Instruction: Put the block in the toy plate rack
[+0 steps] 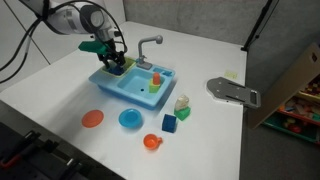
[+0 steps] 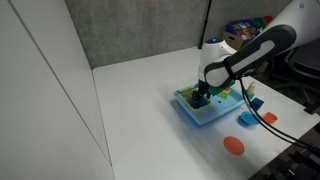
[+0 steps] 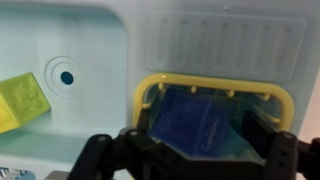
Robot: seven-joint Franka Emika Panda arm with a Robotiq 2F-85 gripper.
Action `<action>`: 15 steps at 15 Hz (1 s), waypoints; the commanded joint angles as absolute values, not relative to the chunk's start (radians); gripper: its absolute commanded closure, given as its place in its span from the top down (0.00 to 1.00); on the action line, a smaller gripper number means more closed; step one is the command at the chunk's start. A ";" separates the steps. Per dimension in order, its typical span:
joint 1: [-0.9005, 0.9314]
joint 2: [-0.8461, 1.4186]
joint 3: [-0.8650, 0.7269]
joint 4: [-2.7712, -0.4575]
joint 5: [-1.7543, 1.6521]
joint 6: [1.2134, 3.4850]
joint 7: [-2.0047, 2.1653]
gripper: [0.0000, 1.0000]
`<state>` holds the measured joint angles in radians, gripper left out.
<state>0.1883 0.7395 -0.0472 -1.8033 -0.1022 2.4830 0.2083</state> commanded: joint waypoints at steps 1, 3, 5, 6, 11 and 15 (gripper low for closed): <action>0.162 0.703 -0.030 -1.803 -0.074 2.410 0.198 1.00; 0.153 0.675 -0.030 -1.821 -0.068 2.386 0.196 1.00; 0.135 0.642 -0.022 -1.835 -0.054 2.355 0.182 1.00; 0.124 0.627 -0.016 -1.840 -0.044 2.337 0.172 1.00; 0.075 0.531 -0.003 -1.862 -0.005 2.192 0.128 1.00; 0.054 0.437 -0.010 -1.900 -0.010 2.070 0.113 1.00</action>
